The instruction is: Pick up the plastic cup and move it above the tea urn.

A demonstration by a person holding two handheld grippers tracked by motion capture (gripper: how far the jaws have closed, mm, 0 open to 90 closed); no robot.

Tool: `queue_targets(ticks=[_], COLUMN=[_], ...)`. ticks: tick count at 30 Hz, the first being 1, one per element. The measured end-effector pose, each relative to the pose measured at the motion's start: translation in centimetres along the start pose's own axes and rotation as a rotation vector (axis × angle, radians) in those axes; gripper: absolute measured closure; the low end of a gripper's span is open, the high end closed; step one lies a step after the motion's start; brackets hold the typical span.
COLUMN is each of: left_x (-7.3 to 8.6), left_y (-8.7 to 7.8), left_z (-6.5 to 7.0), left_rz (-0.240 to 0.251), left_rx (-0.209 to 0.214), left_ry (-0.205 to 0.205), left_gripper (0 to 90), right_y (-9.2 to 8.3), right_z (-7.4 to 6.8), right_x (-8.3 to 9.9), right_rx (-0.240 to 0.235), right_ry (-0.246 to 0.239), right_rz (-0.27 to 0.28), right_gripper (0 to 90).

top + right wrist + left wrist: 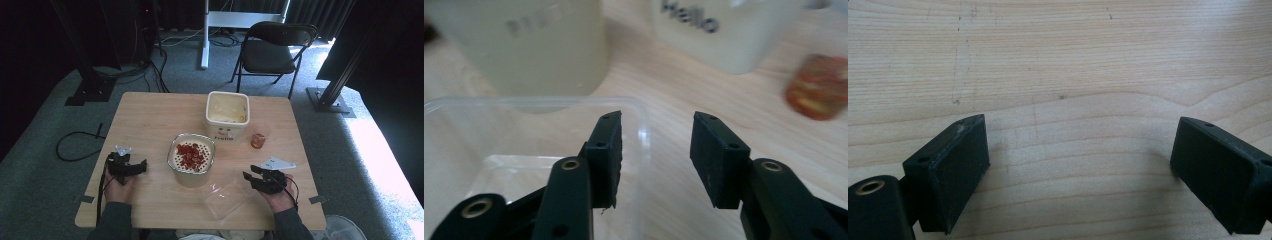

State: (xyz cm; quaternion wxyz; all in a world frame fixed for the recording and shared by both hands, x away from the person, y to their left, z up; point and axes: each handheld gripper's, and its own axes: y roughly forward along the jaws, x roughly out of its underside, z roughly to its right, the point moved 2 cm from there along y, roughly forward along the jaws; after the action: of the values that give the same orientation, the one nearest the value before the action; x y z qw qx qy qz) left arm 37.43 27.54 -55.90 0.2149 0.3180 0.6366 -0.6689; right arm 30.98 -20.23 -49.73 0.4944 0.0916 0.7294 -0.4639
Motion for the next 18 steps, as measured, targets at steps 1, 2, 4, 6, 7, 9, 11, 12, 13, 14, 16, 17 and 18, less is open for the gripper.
queue_targets(ticks=[1,2,4,6,7,9,11,12,13,14,16,17,18], left_x=[0.0,0.0,0.0,0.0,0.0,0.0,0.0,0.0,0.0,0.0,0.0,0.0,0.0], left_y=[0.0,0.0,0.0,0.0,0.0,0.0,0.0,0.0,0.0,0.0,0.0,0.0,0.0], left_z=[0.0,0.0,0.0,0.0,0.0,0.0,0.0,0.0,0.0,0.0,0.0,0.0,0.0], left_rz=[0.0,0.0,0.0,0.0,0.0,0.0,0.0,0.0,0.0,0.0,0.0,-0.001,-0.001], left_rx=[0.0,0.0,0.0,0.0,0.0,0.0,0.0,0.0,0.0,0.0,0.0,0.0,0.0], left_ry=[0.0,0.0,0.0,0.0,0.0,0.0,0.0,0.0,0.0,0.0,0.0,0.0,0.0], left_gripper=[9.3,9.3,9.3,9.3,9.3,9.3,9.3,9.3,9.3,9.3,9.3,9.3,9.3], right_y=[0.3,0.7,1.5,1.8,1.8,1.6,1.3,1.2,1.0,0.9,0.4,0.2,0.2], right_z=[-0.2,-0.5,-0.6,-0.5,-0.2,0.1,0.5,0.8,1.2,1.6,2.3,2.6,2.6], right_x=[0.0,0.2,0.5,0.8,0.9,0.9,1.0,1.0,1.0,1.1,1.2,1.2,1.2], right_rx=[-0.01,-0.019,-0.02,-0.007,-0.004,0.006,0.021,0.039,0.061,0.077,0.124,0.142,0.142], right_ry=[-0.008,-0.014,-0.02,-0.011,-0.004,0.004,0.015,0.025,0.039,0.05,0.086,0.095,0.095], right_rz=[-0.013,-0.033,-0.076,-0.097,-0.101,-0.103,-0.101,-0.1,-0.095,-0.087,-0.072,-0.065,-0.065], right_gripper=[57.3,58.9,62.2,64.5,67.3,72.9,80.6,83.2,83.9,84.4,85.0,85.1,85.1])
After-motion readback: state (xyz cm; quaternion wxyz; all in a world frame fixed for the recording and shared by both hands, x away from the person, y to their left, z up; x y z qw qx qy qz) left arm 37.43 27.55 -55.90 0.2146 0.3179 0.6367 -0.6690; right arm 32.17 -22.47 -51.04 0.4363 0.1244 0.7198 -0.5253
